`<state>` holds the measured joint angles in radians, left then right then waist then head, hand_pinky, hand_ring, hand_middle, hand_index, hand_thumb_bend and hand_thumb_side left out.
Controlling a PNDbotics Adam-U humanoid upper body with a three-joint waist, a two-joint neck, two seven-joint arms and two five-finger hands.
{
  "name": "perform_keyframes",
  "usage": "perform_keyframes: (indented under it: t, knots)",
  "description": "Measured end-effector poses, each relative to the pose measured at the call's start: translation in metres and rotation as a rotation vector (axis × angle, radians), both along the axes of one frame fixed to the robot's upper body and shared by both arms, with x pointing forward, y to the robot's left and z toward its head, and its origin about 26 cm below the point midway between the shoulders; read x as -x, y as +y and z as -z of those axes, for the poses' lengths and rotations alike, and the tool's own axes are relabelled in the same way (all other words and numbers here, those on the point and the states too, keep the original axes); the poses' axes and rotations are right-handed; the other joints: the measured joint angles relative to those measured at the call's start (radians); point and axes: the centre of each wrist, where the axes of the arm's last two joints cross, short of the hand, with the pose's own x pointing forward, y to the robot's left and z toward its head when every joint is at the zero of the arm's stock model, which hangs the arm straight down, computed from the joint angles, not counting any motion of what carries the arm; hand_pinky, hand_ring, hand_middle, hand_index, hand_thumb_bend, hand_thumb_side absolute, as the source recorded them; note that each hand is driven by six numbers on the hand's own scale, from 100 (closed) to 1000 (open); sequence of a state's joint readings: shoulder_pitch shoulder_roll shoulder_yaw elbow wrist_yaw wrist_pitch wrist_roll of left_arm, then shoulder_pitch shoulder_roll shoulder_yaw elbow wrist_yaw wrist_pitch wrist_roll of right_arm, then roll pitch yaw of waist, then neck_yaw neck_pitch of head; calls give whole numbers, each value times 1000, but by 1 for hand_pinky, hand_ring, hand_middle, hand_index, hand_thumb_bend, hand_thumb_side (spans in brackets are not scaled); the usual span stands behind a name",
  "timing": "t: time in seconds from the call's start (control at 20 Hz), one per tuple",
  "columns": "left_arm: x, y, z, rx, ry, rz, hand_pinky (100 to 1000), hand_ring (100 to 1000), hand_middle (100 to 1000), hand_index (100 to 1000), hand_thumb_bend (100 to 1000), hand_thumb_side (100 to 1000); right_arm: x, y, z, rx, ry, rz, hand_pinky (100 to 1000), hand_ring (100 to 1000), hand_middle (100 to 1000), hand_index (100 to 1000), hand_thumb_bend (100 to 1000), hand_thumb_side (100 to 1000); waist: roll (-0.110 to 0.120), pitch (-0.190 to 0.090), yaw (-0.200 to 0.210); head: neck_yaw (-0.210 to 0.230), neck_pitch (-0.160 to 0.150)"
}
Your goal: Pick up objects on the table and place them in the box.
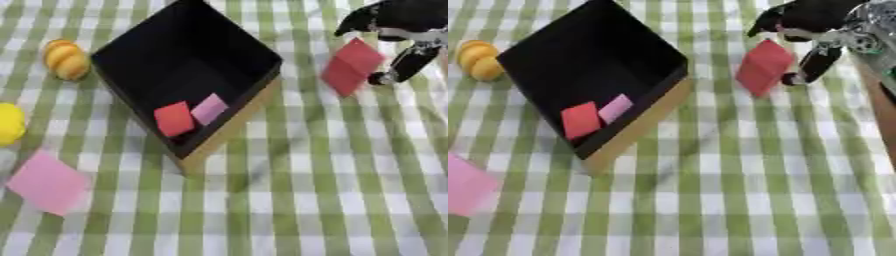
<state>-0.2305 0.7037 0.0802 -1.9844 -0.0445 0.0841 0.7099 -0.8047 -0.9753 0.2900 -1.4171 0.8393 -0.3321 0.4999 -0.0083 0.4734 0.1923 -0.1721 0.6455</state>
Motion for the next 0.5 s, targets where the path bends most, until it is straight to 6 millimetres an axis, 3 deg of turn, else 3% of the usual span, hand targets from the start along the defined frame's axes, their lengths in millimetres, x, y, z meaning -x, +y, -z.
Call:
perform_keyframes:
  t: [0.15,0.3,0.5]
  knots:
    - [0,0,0,0,1,2,780,751,723,787,778,769,-2,-1,0,15,9,-7,869,864,712,816,444,100,-2,2,1,-1,1]
    - [0,0,0,0,0,2,779,749,722,787,776,769,-2,-1,0,27,24,-16,863,854,697,805,429,100,-5,2,5,-1,5]
    - [0,-1,0,0,-3,3,779,747,720,786,772,768,-4,0,-1,27,36,-23,833,793,519,665,368,100,-7,2,7,-1,6]
